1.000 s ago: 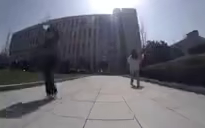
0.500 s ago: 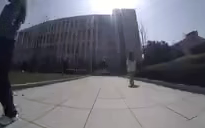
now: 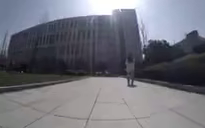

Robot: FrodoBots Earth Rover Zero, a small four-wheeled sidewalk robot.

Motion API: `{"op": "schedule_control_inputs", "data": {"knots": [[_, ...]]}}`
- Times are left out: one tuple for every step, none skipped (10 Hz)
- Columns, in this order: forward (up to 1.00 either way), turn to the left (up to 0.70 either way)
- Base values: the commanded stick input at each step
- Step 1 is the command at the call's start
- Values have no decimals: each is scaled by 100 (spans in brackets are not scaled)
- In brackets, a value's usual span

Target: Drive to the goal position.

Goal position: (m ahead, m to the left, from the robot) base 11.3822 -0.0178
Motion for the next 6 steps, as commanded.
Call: {"op": "schedule_control_inputs", "data": {"knots": [[70, 14], [70, 10], [70, 0], [70, 0], [70, 0], [70, 0]]}}
